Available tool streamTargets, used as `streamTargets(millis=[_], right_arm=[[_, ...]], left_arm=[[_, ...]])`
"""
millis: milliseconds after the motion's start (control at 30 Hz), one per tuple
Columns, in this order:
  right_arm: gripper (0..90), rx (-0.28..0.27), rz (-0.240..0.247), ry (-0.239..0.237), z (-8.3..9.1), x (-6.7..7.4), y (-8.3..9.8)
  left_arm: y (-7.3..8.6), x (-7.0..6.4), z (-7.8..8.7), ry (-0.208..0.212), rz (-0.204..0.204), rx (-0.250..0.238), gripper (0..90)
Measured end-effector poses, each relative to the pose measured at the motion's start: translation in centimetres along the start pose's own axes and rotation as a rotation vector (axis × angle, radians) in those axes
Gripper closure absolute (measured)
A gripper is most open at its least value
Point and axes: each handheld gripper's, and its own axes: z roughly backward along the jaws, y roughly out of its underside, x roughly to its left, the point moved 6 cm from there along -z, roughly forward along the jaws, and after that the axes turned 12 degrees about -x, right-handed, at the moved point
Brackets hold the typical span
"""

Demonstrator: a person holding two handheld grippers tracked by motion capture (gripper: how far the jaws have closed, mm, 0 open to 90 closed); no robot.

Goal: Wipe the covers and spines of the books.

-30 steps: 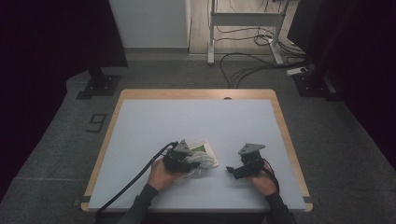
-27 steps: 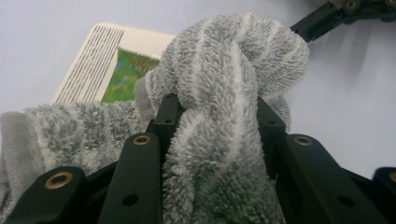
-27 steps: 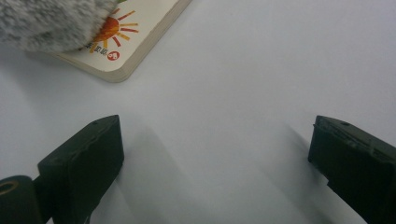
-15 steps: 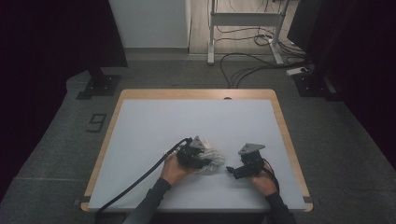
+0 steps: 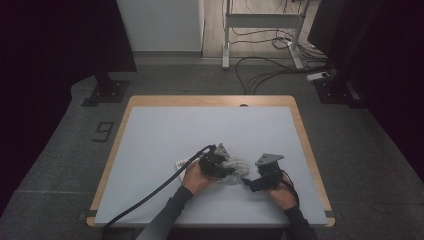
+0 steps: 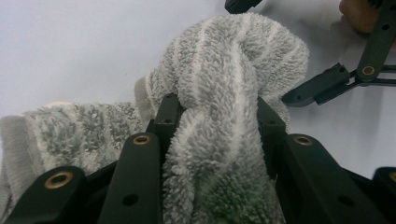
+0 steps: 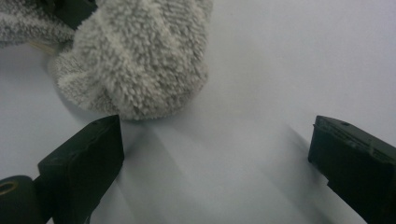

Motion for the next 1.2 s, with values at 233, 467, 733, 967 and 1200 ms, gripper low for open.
streamTargets(millis=[233, 467, 733, 967, 1200], right_arm=[[2.9, -0.001, 0.002, 0.000, 0.0, 0.0, 0.0], [2.9, 0.000, 0.000, -0.001, 0.0, 0.0, 0.0], [2.9, 0.000, 0.001, 0.000, 0.0, 0.0, 0.0], [2.9, 0.000, 0.001, 0.000, 0.0, 0.0, 0.0], [2.9, 0.000, 0.001, 0.000, 0.0, 0.0, 0.0]], left_arm=[[-0.8, 0.4, 1.3, -0.003, 0.015, -0.033, 62.7], [-1.7, 1.0, 3.3, -0.031, 0.011, -0.055, 62.7], [-2.5, 2.1, 5.7, -0.056, 0.017, -0.085, 62.8], [-2.7, 3.2, 7.8, -0.093, 0.027, -0.101, 62.7], [-2.5, 4.6, 9.9, -0.144, 0.038, -0.106, 62.6]])
